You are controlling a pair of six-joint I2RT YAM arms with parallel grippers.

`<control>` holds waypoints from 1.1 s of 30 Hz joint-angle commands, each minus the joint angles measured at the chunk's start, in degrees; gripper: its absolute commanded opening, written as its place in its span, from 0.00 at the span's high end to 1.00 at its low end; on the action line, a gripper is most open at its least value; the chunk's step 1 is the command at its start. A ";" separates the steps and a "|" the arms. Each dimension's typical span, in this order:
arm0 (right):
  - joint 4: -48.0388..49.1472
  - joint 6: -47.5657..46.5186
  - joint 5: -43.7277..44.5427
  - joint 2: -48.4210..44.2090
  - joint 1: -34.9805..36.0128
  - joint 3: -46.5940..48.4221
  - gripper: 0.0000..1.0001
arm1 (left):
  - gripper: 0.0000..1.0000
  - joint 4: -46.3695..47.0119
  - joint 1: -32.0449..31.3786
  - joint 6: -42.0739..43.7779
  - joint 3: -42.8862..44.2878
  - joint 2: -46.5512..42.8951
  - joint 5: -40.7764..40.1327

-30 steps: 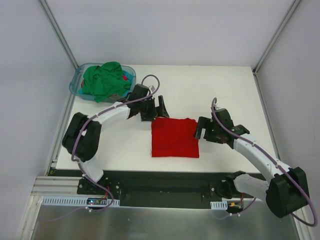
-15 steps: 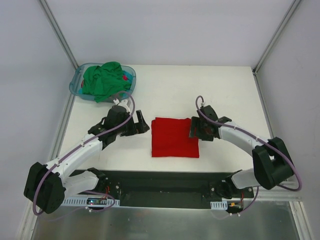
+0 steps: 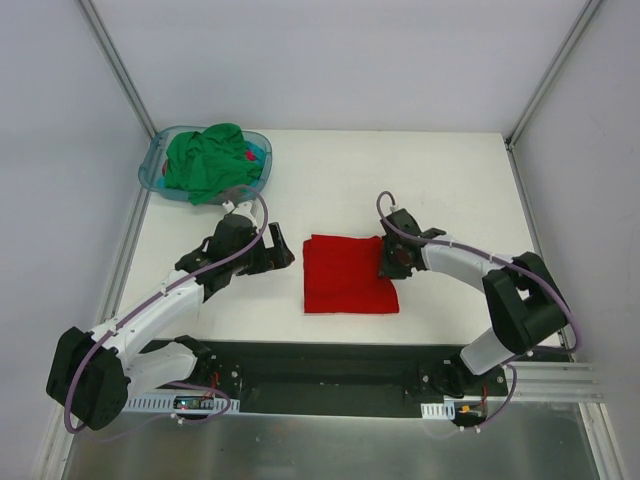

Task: Fold and stack the t-shirts
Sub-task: Put the neatly folded tshirt into the corner of the board with the right arm

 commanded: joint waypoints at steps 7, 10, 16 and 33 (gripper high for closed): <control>-12.13 -7.02 12.66 8.80 0.90 11.01 0.99 | 0.01 -1.25 0.43 1.36 0.01 -0.77 -5.62; -16.62 -9.74 18.30 10.74 -1.72 15.32 0.99 | 0.01 -1.95 0.60 2.58 -0.16 -1.82 -7.64; -23.93 -18.87 22.88 14.34 -12.61 24.47 0.99 | 0.01 -3.80 0.78 3.11 -0.86 -4.89 -13.53; -23.84 -40.42 37.82 29.46 -34.95 41.88 0.99 | 0.01 -3.54 0.95 3.73 -2.89 -9.99 -24.52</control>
